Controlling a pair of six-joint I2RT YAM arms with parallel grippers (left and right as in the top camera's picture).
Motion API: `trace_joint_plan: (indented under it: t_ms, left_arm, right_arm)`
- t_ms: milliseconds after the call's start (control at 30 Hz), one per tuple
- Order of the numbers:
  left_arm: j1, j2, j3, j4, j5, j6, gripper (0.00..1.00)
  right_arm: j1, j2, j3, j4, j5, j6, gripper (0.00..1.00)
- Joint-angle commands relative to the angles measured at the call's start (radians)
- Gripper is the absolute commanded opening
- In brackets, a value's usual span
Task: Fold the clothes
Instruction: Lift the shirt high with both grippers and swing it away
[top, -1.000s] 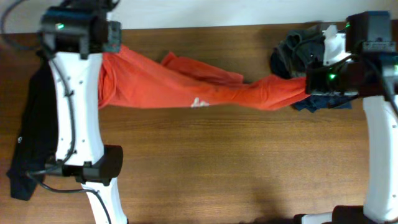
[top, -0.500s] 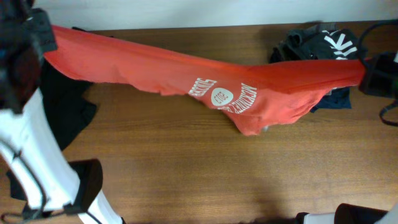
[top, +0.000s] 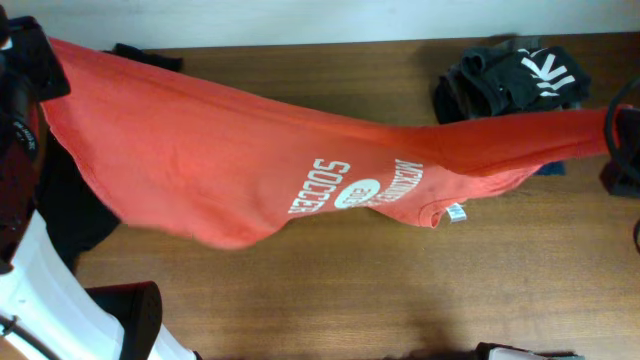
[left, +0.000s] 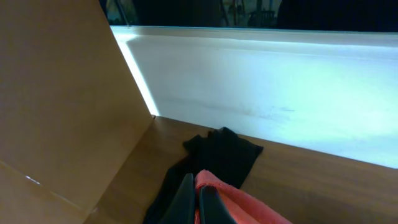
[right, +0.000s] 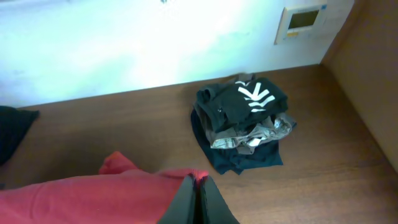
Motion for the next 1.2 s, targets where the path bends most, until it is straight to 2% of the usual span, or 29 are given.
trace_joint_plan:
  t_ms: [0,167,300,533,667,800,967,1067,1167]
  left_arm:
    - [0.006,-0.070,0.005,0.011,0.043,-0.013,0.01]
    - [0.006,-0.087,0.005,0.034,0.117,-0.013,0.01]
    - [0.006,-0.048,-0.011,0.076,0.136,-0.013,0.01]
    - [0.006,0.106,-0.076,0.173,0.160,-0.013,0.01]
    - [0.006,0.222,-0.087,0.314,0.203,-0.015,0.01]
    - [0.003,0.355,-0.087,0.587,0.219,-0.111,0.01]
    - [-0.001,0.392,-0.087,0.853,0.246,-0.163,0.01]
    - [-0.004,0.368,-0.082,0.962,0.247,-0.162,0.01]
    - [-0.008,0.346,-0.082,1.005,0.247,-0.162,0.01]
  right_arm:
    - [-0.011,-0.052,0.020,0.002,0.003,-0.008,0.04]
    - [-0.011,-0.080,0.019,0.034,0.002,-0.008,0.04]
    - [-0.011,-0.037,0.019,0.065,0.002,-0.015,0.04]
    - [-0.010,0.181,0.019,0.186,-0.097,-0.049,0.04]
    - [0.000,0.327,0.019,0.334,-0.149,-0.071,0.04]
    - [0.039,0.461,0.019,0.560,-0.148,-0.069,0.04]
    - [0.069,0.486,0.022,0.797,-0.145,-0.036,0.04]
    - [0.069,0.481,0.068,0.856,-0.144,-0.036,0.04]
    - [0.069,0.481,0.128,0.872,-0.134,-0.037,0.04]
